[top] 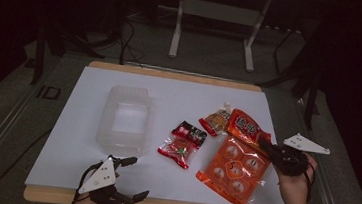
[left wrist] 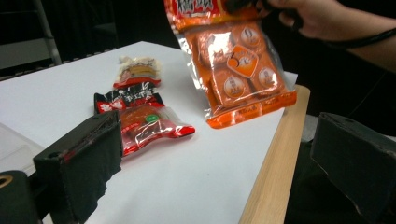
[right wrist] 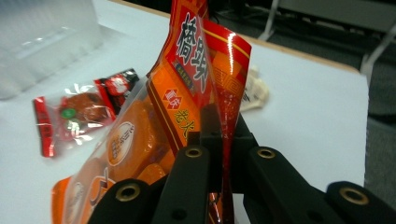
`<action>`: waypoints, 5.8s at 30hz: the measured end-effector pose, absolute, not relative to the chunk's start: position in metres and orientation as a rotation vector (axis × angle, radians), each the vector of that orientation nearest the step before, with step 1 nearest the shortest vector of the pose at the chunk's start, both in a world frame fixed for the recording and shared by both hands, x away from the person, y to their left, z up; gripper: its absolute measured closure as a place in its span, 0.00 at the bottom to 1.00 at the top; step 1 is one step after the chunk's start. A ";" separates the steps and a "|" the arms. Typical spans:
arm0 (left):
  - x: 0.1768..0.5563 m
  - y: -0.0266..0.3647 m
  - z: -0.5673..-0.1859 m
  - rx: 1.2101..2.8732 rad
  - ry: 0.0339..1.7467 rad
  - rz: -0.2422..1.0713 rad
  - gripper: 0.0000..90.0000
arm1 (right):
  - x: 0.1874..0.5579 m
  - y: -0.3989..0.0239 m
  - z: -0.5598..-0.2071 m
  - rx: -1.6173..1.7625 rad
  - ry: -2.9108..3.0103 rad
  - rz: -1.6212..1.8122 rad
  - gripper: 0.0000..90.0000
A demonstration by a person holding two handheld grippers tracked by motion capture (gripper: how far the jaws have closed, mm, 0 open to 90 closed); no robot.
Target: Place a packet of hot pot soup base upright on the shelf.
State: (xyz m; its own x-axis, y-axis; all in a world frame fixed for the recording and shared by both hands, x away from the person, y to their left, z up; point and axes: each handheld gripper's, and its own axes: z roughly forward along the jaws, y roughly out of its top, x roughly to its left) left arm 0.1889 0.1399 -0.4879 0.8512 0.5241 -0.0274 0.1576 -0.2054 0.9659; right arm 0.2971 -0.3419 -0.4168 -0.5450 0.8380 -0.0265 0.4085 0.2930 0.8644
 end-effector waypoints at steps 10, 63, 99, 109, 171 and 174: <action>0.189 0.140 -0.488 1.774 0.517 0.367 0.03 | 0.275 -0.320 -0.391 0.974 2.091 1.268 1.00; 0.226 0.122 -0.403 1.715 0.398 0.343 0.03 | 0.207 -0.240 -0.312 0.389 2.147 1.501 1.00; 0.253 0.076 -0.391 1.840 0.139 0.138 0.45 | 0.197 -0.213 -0.313 0.274 2.202 1.580 1.00; 0.255 0.074 -0.399 1.818 0.076 0.082 0.71 | 0.198 -0.216 -0.311 0.277 2.200 1.599 0.99; 0.280 0.143 -0.337 1.637 0.465 0.479 0.80 | 0.223 -0.263 -0.331 0.676 1.951 1.703 0.15; 0.283 0.148 -0.337 1.630 0.482 0.514 0.80 | 0.223 -0.264 -0.333 0.667 1.954 1.685 0.15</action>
